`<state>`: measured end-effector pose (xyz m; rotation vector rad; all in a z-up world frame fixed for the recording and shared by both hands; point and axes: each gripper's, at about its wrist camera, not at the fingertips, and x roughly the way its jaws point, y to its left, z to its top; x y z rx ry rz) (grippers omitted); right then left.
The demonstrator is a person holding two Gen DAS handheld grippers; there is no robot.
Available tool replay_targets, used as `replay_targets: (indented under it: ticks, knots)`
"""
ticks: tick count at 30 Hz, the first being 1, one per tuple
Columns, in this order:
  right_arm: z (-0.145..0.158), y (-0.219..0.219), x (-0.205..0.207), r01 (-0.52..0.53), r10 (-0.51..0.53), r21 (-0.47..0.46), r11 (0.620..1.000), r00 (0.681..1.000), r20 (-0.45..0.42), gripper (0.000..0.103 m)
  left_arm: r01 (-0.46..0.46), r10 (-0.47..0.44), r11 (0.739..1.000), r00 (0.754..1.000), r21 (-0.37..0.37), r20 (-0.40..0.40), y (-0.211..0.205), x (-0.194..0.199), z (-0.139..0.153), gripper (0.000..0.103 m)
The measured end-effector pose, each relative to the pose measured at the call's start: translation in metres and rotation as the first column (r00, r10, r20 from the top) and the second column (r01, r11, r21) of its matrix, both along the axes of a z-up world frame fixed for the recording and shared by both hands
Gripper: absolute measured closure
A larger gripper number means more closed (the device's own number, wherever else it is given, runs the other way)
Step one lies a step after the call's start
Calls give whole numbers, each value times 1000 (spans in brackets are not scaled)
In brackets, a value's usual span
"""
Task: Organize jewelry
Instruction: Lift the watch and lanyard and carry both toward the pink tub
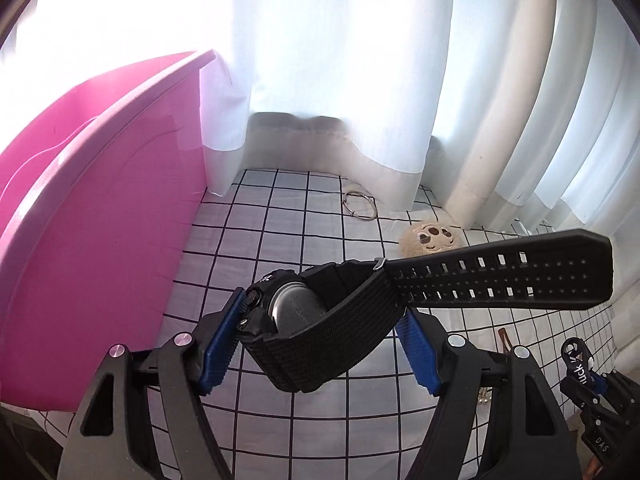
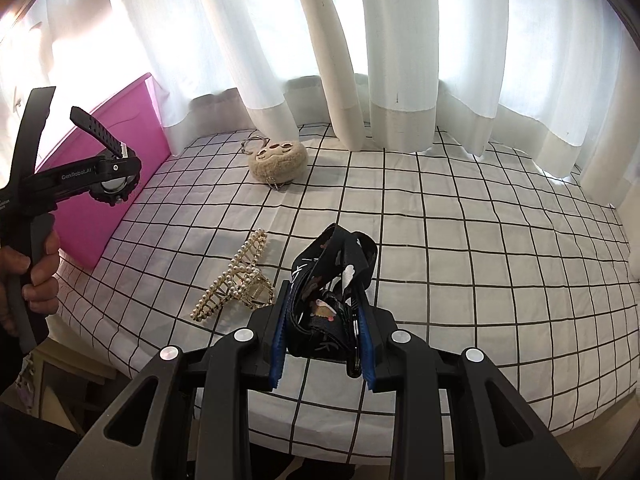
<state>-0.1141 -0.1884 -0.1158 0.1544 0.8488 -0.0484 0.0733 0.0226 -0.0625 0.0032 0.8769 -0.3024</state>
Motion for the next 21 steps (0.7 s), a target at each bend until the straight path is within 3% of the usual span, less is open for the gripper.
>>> replay_targets:
  ticks: [12, 21]
  knots:
    - [44, 13, 17, -60, 61, -12, 998, 991, 118, 74, -10, 13, 1000, 995, -30, 96, 12, -12, 56, 33]
    - [88, 43, 47, -170, 174, -38, 985, 963, 207, 74, -59, 65, 997, 987, -43, 147, 43, -18, 93, 33]
